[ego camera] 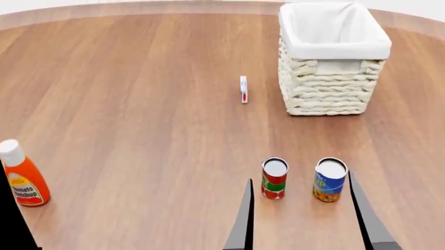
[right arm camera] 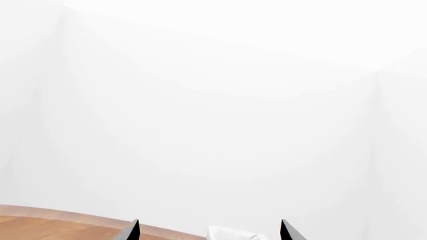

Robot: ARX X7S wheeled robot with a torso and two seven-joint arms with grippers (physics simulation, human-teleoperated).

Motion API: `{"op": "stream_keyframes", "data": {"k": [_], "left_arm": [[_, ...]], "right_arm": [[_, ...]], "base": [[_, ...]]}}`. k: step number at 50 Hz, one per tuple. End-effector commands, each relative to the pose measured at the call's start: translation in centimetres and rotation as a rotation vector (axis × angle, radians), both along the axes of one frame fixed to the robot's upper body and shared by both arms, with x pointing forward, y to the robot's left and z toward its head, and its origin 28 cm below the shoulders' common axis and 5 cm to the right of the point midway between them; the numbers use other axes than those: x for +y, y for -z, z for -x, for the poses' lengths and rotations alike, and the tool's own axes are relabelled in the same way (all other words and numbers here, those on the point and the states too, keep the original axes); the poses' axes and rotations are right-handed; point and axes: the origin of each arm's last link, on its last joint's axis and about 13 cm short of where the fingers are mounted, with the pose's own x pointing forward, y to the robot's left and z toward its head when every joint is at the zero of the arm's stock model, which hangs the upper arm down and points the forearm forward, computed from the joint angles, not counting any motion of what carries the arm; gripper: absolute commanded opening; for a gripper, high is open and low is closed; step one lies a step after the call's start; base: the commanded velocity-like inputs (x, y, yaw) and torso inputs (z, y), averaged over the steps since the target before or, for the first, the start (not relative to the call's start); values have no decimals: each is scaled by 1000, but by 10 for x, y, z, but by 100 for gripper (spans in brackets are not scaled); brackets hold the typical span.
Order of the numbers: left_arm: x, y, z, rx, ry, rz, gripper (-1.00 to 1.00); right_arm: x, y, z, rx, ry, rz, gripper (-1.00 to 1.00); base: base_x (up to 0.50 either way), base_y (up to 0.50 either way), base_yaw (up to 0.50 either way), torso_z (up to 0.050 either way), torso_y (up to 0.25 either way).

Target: Pick up the tomato sauce, and put it in the basket.

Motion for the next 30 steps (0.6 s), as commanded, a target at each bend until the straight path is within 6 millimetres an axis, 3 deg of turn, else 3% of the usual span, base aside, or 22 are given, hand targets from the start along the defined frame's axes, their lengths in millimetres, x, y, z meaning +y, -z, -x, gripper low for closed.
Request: {"op": "stream_keyframes", "data": {"k": [1, 30], "left_arm": [[1, 0, 1, 1, -5, 4, 100], [1, 0, 3, 2, -7, 4, 100]], "right_arm": [[0, 0, 1, 3, 0, 2, 100], [0, -2, 2, -4, 1, -3, 100]], "base": [[109, 0, 0, 0, 0], [107, 0, 0, 0, 0]]}}
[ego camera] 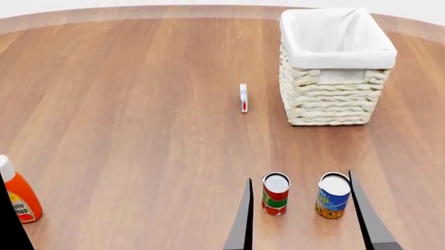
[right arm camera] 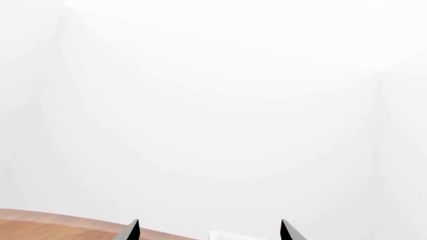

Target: Pick up the tomato sauce, and put it in the basket.

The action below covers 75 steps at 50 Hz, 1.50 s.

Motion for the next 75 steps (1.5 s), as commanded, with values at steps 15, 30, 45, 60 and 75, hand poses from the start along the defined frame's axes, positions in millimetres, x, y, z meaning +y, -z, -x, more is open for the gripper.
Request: {"op": "stream_keyframes", "data": {"k": [15, 30, 45, 60, 75], "left_arm": [[-1, 4, -2, 14, -1, -1, 100], [-2, 6, -3, 19, -2, -8, 100], [-1, 6, -4, 21, -2, -3, 100], [-3, 7, -3, 20, 0, -10, 100], [-3, 4, -3, 34, 16, 12, 100]], "right_arm": [[0, 5, -2, 27, -10, -5, 100], [-2, 4, -2, 28, -18, -4, 100], [-1, 4, -3, 30, -20, 1, 100], [-2, 5, -2, 34, -31, -4, 100], [-2, 6, -3, 40, -31, -2, 100]], "base": [[109, 0, 0, 0, 0], [202, 0, 0, 0, 0], [214, 0, 0, 0, 0], [216, 0, 0, 0, 0], [224, 0, 0, 0, 1]]}}
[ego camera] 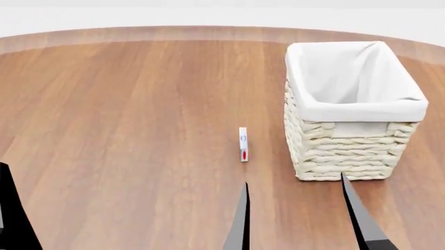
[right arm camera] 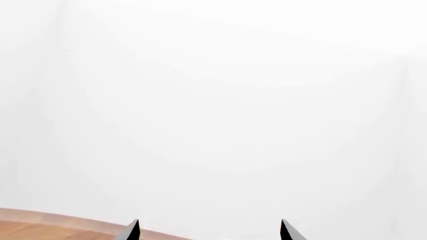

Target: Pick up the tomato sauce, and put it in the basket.

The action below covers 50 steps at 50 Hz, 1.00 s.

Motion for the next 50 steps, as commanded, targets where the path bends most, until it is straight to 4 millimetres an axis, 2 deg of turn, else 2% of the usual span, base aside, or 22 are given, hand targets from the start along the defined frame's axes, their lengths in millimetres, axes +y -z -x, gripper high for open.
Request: {"op": "stream_keyframes", "data": {"k": [1, 44, 50], "left_arm": [[0, -1, 0, 12, 12, 16, 100], [-1, 1, -3, 15, 4, 3, 100], [-1, 2, -3, 17, 4, 5, 100]], "right_arm": [[0, 1, -1, 5, -2, 0, 100], [-3, 3, -3, -17, 19, -14, 100], [-3, 6, -4, 0, 26, -12, 100]], "base": [[227, 0, 0, 0, 0], [227, 0, 0, 0, 0], [0, 0, 0, 0, 0]]}}
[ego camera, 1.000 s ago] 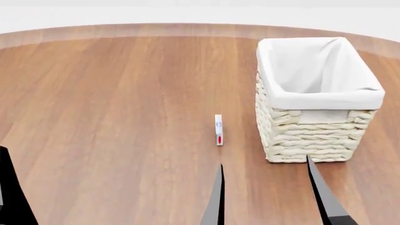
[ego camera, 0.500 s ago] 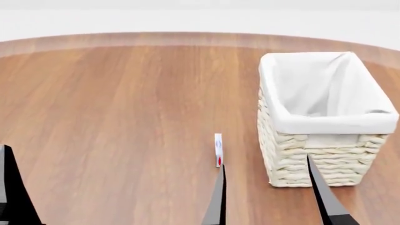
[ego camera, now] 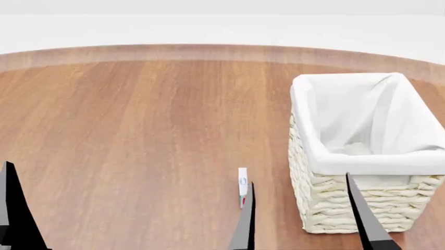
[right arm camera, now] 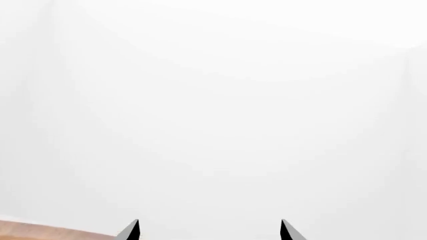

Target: Pick up the tomato sauce, and put it in the basket.

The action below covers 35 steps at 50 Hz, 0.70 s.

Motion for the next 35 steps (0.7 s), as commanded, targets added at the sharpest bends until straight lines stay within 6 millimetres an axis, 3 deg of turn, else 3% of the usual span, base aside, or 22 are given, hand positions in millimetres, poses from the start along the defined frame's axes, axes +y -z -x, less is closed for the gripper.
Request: {"op": "stream_keyframes", "data": {"k": [1, 15, 24, 35], "left_arm": [[0, 1, 0, 1, 0, 1, 100], [0, 3, 0, 6, 9, 5, 100], [0, 6, -1, 15, 12, 10, 100], [-1, 8, -1, 20, 25, 4, 100]], "right_arm": [[-1, 3, -1, 6, 19, -3, 100], [-1, 17, 5, 73, 27, -26, 100], [5, 42, 23, 200, 19, -63, 100], [-2, 69, 39, 337, 67, -62, 100]], "base": [[0, 0, 0, 0, 0], [0, 0, 0, 0, 0], [0, 0, 0, 0, 0], [0, 0, 0, 0, 0]]}}
